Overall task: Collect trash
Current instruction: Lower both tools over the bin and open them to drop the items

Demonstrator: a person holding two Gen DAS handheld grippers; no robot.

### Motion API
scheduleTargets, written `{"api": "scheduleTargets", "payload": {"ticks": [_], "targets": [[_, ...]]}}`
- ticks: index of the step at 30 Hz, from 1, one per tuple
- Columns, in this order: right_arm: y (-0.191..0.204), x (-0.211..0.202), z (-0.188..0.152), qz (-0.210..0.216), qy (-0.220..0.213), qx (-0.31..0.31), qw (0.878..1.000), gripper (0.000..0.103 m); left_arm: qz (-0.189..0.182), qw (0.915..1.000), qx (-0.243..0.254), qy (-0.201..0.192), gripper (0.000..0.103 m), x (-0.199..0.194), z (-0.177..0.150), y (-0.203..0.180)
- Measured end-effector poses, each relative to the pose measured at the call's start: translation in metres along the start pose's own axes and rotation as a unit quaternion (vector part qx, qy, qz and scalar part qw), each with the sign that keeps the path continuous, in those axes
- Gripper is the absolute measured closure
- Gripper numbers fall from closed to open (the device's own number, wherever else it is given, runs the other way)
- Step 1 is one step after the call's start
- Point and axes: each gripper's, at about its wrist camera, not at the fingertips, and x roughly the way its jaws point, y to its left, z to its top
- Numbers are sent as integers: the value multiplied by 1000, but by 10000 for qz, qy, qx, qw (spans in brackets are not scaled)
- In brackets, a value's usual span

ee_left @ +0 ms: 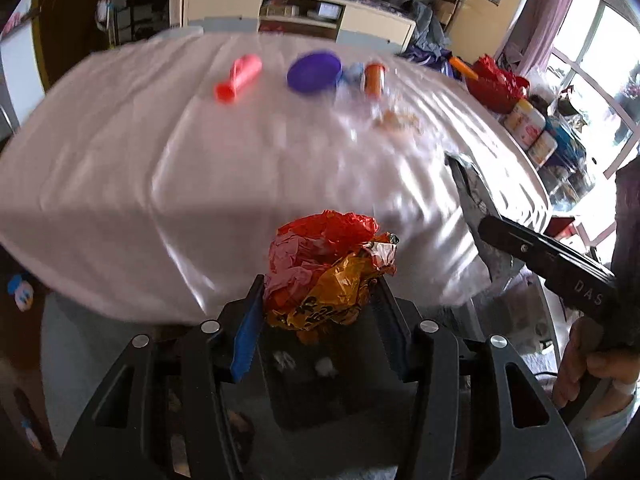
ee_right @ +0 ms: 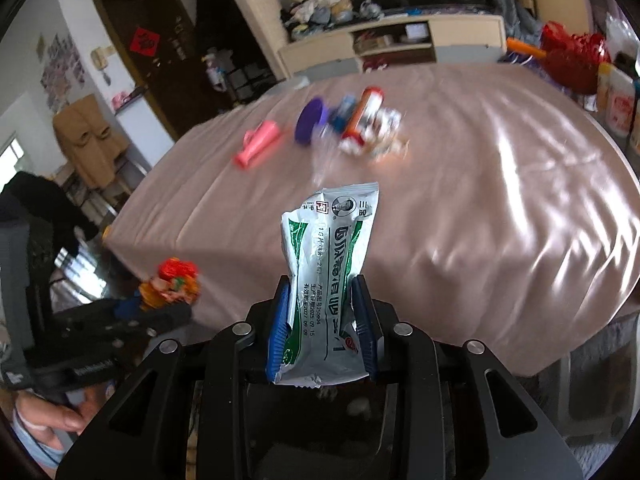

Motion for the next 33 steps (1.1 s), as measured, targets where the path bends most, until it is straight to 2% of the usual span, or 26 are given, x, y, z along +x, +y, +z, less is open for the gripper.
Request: {"api": "scheduleTargets", "payload": {"ticks": [8,19,26,33], "targets": [[4,30,-41,-42,640,79,9979,71,80,9989,82,463,53,30,-43,-4],[8,76,-73,-229,1463,96,9889,71,46,9927,45,1207,52,82,-72,2],[6,81,-74,-238,1548,128,9876,67,80,9909,121,1341,52,89,-79,6],[1,79,-75,-189,1524,211,9879,61,96,9906,63,1362,46,89,-79,8]]}}
